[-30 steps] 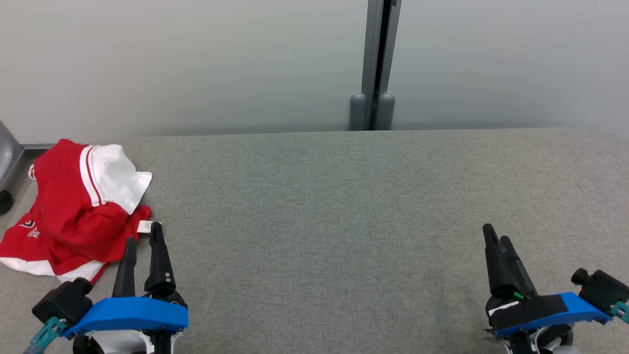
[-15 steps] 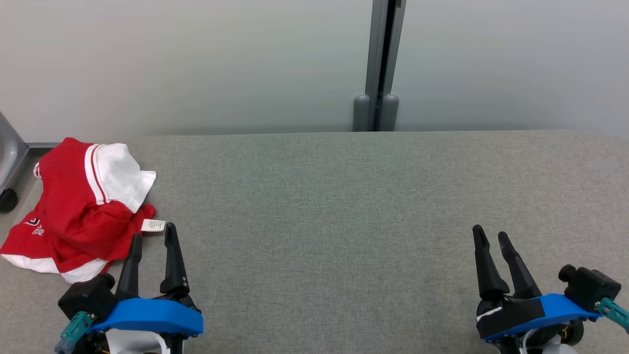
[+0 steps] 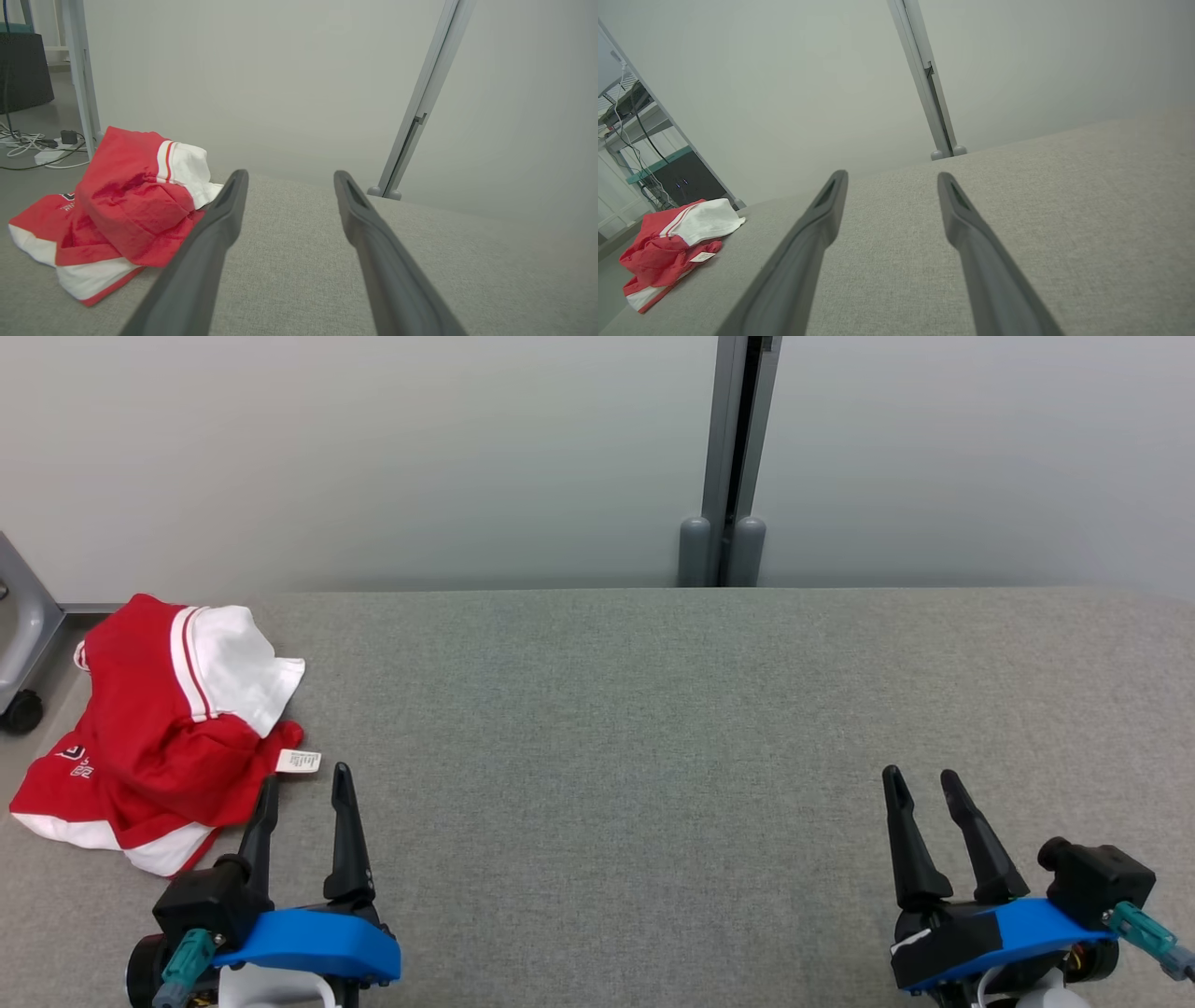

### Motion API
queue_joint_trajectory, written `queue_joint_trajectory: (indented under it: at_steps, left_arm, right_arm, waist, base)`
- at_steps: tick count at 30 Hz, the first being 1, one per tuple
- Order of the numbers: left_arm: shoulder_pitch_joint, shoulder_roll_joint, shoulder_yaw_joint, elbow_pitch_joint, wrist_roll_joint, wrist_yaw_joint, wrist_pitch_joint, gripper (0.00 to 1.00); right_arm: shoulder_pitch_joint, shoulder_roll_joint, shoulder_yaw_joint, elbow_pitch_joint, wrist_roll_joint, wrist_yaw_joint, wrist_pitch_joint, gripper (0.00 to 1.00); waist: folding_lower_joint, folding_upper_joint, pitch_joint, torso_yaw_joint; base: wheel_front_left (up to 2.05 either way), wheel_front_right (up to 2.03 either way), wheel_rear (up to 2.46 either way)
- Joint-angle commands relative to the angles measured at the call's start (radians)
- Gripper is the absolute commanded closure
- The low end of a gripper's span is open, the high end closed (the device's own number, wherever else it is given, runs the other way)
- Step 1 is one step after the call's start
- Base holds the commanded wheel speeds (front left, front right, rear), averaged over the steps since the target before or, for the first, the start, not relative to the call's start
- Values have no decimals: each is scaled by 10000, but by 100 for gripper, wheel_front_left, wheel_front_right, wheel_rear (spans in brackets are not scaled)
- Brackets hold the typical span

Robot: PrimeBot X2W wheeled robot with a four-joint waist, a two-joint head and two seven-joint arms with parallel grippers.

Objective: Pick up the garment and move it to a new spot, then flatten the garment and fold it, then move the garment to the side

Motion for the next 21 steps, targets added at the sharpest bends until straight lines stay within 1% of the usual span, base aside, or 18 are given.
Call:
queue_joint_trajectory:
  at_steps: [1, 14, 21]
  left_arm:
    - [-126, 79, -54, -27, 214, 66, -64, 0]
    - [-149, 180, -277, 66, 1163, 204, -355, 0]
    - [-79, 132, -305, 47, 1493, 216, -491, 0]
  right_arm:
    - [-104, -81, 13, -48, -194, 18, -63, 0]
    - [-86, -87, -91, 13, -1445, 22, -355, 0]
    - [-74, -91, -98, 75, -2034, 23, -493, 0]
  waist:
    - [1, 0, -1, 5]
    - [1, 0, -11, 85]
    - [1, 0, 0, 125]
  base:
    - [0, 0, 0]
    - [0, 0, 0]
    - [0, 0, 0]
